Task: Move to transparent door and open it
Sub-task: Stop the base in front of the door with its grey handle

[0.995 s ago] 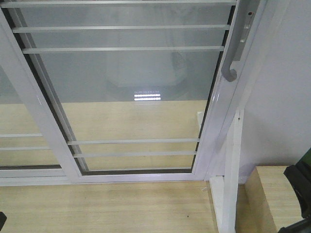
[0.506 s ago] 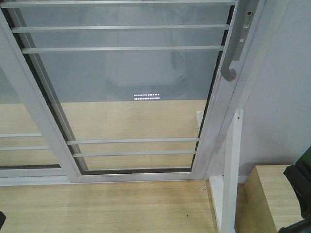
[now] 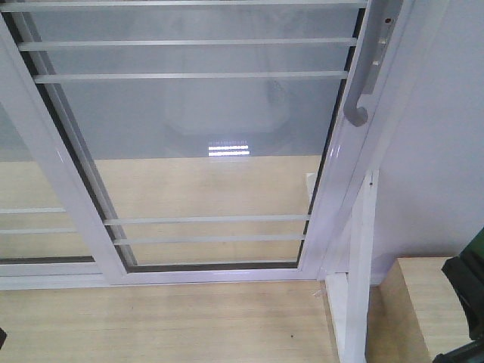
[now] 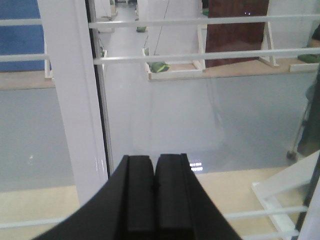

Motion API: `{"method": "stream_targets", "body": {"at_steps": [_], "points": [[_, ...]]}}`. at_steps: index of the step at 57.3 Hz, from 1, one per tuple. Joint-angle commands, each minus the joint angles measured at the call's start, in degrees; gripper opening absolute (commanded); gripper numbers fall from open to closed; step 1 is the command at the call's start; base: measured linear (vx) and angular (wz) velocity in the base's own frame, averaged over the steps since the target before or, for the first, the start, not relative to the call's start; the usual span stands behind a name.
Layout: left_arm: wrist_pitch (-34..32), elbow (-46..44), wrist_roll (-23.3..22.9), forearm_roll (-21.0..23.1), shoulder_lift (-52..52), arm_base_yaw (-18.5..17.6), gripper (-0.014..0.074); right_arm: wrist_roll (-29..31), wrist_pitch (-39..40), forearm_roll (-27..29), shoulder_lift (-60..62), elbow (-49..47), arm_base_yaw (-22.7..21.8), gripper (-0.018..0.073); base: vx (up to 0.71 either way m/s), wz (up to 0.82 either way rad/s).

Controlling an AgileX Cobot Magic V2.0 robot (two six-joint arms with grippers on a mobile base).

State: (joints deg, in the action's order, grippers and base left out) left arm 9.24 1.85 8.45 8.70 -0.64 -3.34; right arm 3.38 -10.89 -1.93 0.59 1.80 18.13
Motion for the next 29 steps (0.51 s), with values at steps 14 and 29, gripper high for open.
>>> {"method": "stream_targets", "body": {"at_steps": [14, 29], "points": [[-22.51, 0.13, -0.23, 0.63, -0.07, 0.07, -0.0006, 0.44, 19.68, -0.2, -0.87, -0.02, -0.14, -0.0001, 0.0, 0.0], [-18.66, -10.82, -0.84, 0.63, 8.95, 0.07, -0.0006, 1.99, 15.0, 6.99, -7.68, -10.64, -0.53, -0.0001, 0.0, 0.0]]}}
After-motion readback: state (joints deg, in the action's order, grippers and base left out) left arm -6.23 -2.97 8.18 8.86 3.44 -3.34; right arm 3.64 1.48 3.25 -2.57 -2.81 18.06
